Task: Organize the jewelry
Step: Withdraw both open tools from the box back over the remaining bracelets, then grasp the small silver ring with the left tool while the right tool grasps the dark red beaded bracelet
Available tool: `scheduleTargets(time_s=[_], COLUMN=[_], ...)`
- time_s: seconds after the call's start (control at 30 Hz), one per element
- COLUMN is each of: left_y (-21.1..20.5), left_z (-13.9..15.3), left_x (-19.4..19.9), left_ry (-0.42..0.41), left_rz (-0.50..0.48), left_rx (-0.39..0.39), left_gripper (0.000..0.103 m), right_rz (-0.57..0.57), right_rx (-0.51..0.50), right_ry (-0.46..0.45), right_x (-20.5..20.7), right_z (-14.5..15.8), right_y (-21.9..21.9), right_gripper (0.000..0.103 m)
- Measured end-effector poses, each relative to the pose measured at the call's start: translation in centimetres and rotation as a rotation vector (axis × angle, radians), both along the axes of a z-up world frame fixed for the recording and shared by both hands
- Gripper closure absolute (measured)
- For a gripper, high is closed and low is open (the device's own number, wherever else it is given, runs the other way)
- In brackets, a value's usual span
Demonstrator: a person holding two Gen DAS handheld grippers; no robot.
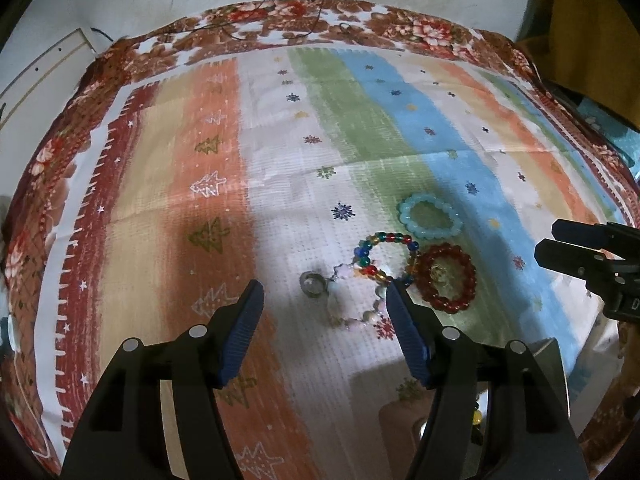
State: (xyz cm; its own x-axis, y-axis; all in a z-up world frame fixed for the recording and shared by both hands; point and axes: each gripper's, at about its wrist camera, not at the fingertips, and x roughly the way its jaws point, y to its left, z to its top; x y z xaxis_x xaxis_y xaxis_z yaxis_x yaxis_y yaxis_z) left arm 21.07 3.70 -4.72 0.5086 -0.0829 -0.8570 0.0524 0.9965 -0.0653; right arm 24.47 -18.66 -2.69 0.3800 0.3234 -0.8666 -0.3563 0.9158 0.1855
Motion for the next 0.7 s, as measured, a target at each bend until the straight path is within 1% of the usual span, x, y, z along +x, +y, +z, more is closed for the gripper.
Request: scheduleTargets(time_s=[0.3, 0.37, 0.43, 0.7], left_y=[1.4, 2.0, 2.4, 3.1], left_z=[-1.7, -2.5, -3.0, -4.1], left_x=[1.7, 2.1, 2.4, 3.5], left_ry=[0.070, 0.108, 0.132, 0.165], left_rz=[0.027, 0.044, 0.058, 0.095], left_rx=[-0.064, -0.121, -0.151, -0.114], left_gripper=[0.039, 0.039, 0.039, 0.039], right_rz=[0.015, 0.023, 0.027, 0.031], right_rx=[0.005, 0.004, -0.005, -0.041], right_ry=[0.052, 0.069, 0.071, 0.101], right_x=[1.4, 1.7, 1.8, 2.8], right_z=[-1.1, -1.5, -1.7, -3.0], right_y=[0.7, 1.0, 1.1, 1.5], right_gripper=[0.041, 0.039, 0.039, 0.039])
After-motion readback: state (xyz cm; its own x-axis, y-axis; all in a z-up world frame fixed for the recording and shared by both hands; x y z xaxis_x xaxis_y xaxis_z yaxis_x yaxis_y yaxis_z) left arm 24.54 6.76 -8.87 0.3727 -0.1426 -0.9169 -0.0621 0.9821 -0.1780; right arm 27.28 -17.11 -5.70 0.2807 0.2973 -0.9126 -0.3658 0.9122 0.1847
